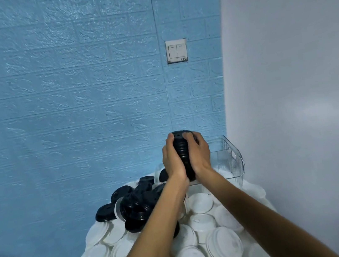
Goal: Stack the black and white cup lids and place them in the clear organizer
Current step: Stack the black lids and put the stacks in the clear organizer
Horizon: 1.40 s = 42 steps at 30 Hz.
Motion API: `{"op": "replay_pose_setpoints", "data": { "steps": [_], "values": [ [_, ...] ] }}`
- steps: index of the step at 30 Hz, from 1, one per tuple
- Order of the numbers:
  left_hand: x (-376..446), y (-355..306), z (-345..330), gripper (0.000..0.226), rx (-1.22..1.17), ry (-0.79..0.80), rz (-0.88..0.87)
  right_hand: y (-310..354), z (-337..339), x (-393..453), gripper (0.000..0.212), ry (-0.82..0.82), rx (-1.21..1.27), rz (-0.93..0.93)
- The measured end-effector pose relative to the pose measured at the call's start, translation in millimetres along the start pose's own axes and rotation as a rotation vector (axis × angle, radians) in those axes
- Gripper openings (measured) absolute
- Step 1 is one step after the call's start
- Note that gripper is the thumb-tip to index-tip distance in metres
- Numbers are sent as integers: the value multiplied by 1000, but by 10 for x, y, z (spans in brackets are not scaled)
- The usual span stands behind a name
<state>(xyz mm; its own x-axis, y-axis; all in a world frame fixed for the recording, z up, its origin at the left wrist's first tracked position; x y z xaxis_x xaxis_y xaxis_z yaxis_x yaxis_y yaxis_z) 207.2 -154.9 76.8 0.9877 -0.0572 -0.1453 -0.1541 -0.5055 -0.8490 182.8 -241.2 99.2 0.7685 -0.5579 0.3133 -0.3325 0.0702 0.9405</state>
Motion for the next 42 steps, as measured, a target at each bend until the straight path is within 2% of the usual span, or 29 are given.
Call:
{"op": "replay_pose_setpoints", "data": {
  "steps": [2,4,8,11,13,17,25,28,34,42],
  "values": [
    [192,-16,-118,60,-23,12,18,-10,-28,213,34,19,-30,-13],
    [426,-66,-184,54,4,4,-15,-51,-67,440,30,72,-39,-28],
    [882,-100,-312,69,37,72,32,-232,-155,892,50,181,-78,-41],
    [1202,-82,-414,77,70,117,37,-332,-195,1163,51,219,-87,-36],
    [1361,-78,-490,73,104,159,32,-394,-215,1320,45,242,-79,-24],
    [1704,-2,-567,50,246,167,-29,-629,-253,1622,37,260,-33,-45],
    [2106,185,-566,54,355,173,-8,-1016,-353,1901,34,255,-34,-111],
    [2193,197,-576,47,354,132,-11,-1051,-374,1967,40,275,-56,-121],
    [2184,333,-527,41,329,26,94,-1216,-395,1980,49,317,-63,-208],
    [2139,372,-545,42,378,3,1,-1245,-338,1982,51,320,-54,-192]
  ]
}}
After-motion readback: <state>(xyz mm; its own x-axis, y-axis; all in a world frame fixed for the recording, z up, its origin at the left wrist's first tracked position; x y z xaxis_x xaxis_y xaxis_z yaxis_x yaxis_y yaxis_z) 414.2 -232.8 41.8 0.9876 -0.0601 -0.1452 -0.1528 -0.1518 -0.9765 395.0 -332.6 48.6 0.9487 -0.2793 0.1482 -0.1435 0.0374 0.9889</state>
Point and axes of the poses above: each hand's wrist, its own x-axis towards the middle knuckle, its own z-axis out of the back of the hand, y = z × x, the point moved 6 cm from there along x, towards the middle knuckle, and after that the axes turned 5 degrees about z, right-handed, at the moved point
